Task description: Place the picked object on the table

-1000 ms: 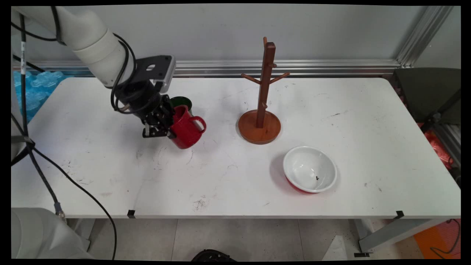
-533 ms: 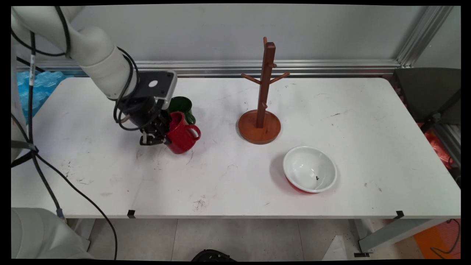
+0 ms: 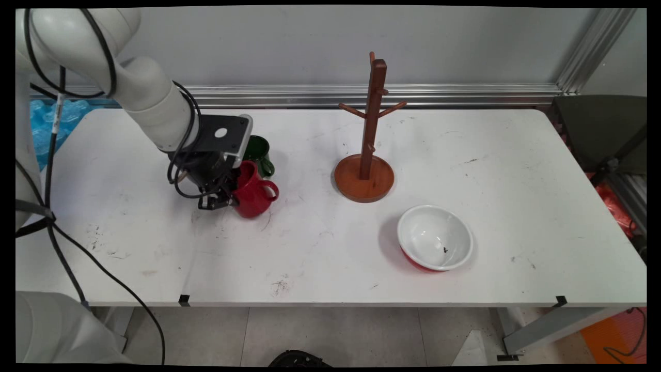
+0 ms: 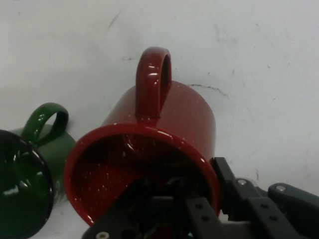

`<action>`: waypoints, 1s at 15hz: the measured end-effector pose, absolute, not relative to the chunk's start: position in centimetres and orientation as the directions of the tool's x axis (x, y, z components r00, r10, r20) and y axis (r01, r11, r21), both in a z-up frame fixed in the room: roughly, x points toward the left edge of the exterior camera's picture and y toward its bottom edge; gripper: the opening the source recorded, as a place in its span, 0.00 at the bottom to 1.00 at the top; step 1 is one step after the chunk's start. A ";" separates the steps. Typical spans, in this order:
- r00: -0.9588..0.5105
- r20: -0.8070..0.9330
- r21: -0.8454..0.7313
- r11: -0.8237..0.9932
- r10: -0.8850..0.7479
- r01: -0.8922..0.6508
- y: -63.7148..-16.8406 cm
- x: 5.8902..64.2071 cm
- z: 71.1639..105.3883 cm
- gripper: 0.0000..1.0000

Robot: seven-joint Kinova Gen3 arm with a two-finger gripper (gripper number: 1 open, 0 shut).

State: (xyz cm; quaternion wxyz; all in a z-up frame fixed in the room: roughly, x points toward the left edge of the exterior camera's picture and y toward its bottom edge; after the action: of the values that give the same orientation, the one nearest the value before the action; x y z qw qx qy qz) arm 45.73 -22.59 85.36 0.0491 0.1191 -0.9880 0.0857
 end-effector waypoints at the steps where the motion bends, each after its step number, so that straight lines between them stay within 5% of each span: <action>1: -0.968 0.112 -0.160 0.957 -0.226 -0.242 -22.5 45.6 85.1 0.00; 11: -0.974 0.089 -0.178 0.958 -0.211 -0.224 -22.5 44.6 83.0 0.00; 12: -0.974 0.089 -0.180 0.958 -0.209 -0.223 -22.6 44.5 82.9 1.00; 15: -0.974 0.092 -0.185 0.958 -0.205 -0.219 -22.6 44.2 82.5 1.00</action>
State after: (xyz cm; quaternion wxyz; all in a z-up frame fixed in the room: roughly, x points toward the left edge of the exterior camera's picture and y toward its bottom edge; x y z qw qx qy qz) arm 44.19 -22.63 82.53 0.0359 0.1074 -0.9888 0.0975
